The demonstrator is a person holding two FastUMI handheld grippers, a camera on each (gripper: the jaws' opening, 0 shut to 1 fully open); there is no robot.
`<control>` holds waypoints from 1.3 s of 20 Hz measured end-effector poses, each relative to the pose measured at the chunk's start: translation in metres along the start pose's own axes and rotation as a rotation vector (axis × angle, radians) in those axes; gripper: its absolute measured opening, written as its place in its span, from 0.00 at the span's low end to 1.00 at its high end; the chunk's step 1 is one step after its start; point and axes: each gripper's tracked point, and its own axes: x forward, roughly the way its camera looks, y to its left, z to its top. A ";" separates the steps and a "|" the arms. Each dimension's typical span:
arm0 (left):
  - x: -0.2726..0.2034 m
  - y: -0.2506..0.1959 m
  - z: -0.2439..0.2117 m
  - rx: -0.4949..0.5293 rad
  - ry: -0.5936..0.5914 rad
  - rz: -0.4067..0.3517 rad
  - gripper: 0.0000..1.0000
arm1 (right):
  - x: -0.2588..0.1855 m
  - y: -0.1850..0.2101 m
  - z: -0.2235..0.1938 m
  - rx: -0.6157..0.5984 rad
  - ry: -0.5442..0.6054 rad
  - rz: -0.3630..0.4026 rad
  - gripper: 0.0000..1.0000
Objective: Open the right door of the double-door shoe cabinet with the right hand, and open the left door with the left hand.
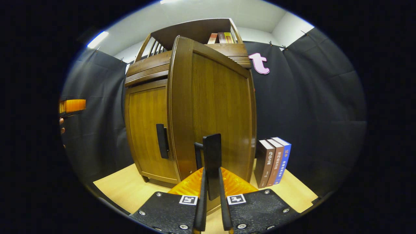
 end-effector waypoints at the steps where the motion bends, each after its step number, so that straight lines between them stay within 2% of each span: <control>1: -0.001 -0.004 0.000 -0.001 0.000 -0.005 0.96 | -0.003 -0.005 0.000 -0.002 -0.001 -0.010 0.17; 5: 0.001 -0.012 -0.002 -0.003 0.009 -0.014 0.98 | -0.010 -0.013 0.000 0.020 0.003 -0.018 0.14; 10: 0.002 -0.021 0.003 0.000 0.002 -0.017 0.95 | -0.017 -0.038 0.001 0.012 0.005 -0.078 0.08; 11: 0.003 -0.023 0.004 0.001 0.000 -0.017 0.95 | -0.018 -0.042 0.001 0.011 0.006 -0.086 0.18; 12: 0.004 -0.026 0.003 0.002 -0.002 -0.019 0.95 | -0.019 -0.046 0.002 0.012 0.006 -0.092 0.07; 20: 0.014 -0.042 -0.005 0.021 0.024 -0.022 0.95 | -0.022 -0.075 0.004 0.040 -0.003 -0.139 0.04; 26: 0.029 -0.051 -0.012 0.019 0.034 -0.017 0.95 | -0.021 -0.087 0.003 0.050 -0.009 -0.133 0.03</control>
